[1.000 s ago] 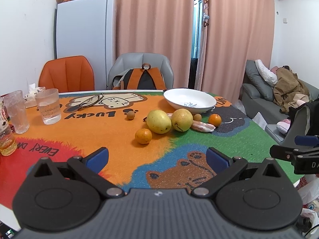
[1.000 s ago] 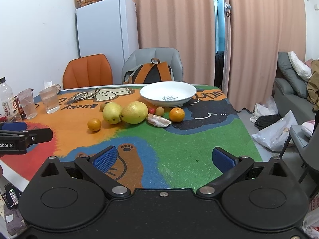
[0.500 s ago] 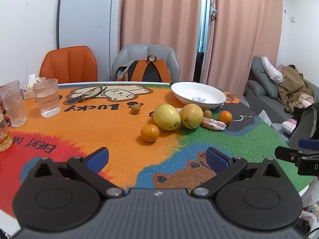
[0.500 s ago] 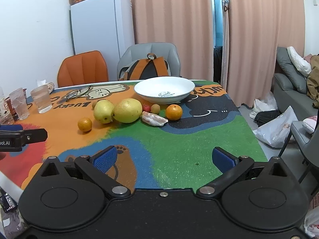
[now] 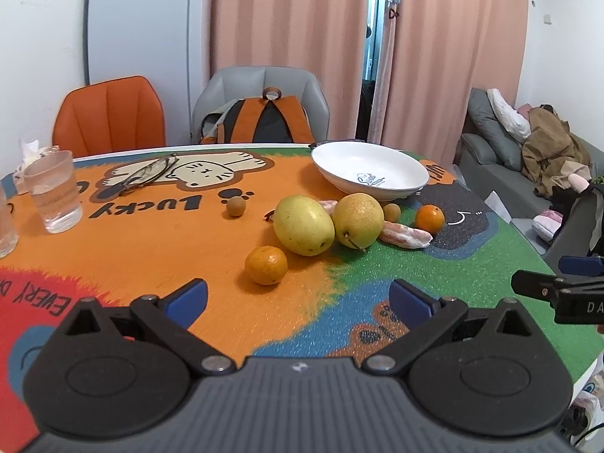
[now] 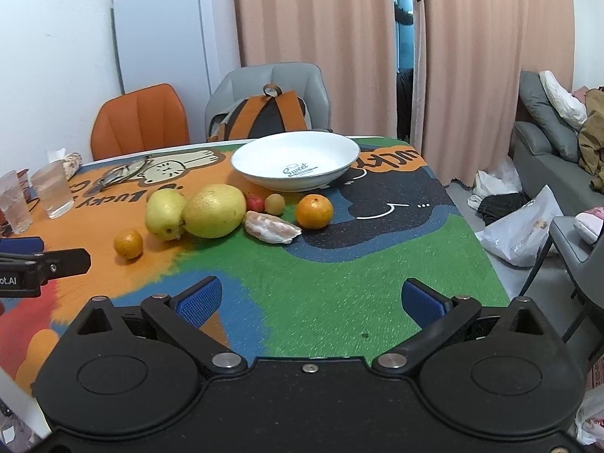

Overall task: Organize fruits
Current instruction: 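Grasp a mandarin with the right tool while the left tool grasps another mandarin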

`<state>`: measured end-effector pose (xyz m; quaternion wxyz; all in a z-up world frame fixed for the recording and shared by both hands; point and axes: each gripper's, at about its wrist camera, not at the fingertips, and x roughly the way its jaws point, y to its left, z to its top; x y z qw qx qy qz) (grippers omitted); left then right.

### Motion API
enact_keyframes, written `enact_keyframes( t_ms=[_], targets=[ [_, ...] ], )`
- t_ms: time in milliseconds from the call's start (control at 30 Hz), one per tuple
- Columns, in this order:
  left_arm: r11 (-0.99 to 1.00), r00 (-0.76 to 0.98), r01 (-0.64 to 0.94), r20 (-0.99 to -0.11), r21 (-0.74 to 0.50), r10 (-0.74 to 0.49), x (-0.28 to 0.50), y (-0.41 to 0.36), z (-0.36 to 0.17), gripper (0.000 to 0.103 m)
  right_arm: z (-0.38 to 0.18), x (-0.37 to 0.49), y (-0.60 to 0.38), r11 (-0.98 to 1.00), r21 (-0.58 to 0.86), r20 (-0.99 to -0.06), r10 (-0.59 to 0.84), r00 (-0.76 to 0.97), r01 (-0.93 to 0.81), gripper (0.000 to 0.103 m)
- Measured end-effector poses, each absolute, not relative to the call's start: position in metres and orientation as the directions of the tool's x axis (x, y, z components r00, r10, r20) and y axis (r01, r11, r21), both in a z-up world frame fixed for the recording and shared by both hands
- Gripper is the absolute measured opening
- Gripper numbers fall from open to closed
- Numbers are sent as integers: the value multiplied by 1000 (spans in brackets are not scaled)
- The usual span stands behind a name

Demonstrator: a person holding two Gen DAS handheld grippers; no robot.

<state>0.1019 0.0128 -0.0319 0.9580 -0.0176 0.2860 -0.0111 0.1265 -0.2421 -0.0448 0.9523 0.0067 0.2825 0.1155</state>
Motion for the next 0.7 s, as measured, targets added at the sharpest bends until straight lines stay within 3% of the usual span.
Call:
enact_keyframes(
  t_ms=[333, 700],
  targets=[
    [999, 807, 15, -589, -35, -32, 142, 12, -44, 102, -46, 153, -235, 975, 46, -549, 207, 809, -219, 102],
    [1000, 765, -9, -644, -23, -8, 181, 21, -70, 97, -57, 187, -227, 974, 45, -591, 207, 780, -224, 92]
  ],
)
